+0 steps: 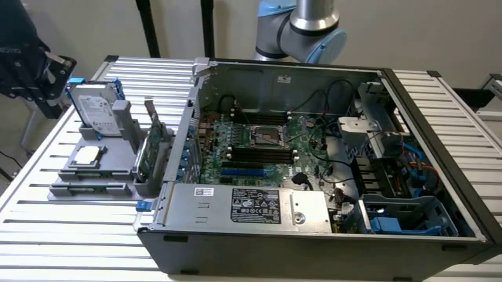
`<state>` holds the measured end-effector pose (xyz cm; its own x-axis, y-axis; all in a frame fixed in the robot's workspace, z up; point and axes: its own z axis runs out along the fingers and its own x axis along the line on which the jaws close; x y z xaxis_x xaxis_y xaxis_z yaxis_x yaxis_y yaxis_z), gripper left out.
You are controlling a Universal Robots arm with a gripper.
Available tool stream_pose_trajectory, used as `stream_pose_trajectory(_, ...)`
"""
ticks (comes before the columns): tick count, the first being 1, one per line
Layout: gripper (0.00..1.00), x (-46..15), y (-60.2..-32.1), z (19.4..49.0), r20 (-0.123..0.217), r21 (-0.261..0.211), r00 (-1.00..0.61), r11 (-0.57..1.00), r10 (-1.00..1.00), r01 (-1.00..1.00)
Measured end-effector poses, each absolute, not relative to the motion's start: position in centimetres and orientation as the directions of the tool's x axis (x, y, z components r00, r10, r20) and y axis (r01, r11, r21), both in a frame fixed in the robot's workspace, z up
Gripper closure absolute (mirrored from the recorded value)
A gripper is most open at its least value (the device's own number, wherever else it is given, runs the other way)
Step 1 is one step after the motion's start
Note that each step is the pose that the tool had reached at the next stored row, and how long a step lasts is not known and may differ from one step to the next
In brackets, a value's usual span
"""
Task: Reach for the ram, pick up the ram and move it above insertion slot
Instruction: 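Reach for the ram, then pick up the ram and move it above insertion slot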
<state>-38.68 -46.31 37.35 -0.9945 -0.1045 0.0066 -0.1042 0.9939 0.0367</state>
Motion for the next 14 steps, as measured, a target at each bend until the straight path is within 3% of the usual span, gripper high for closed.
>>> stream_pose_trajectory(14,0.89,-38.68,-46.31,37.19,0.007,0.037,-0.936,0.936,-0.352,-0.351)
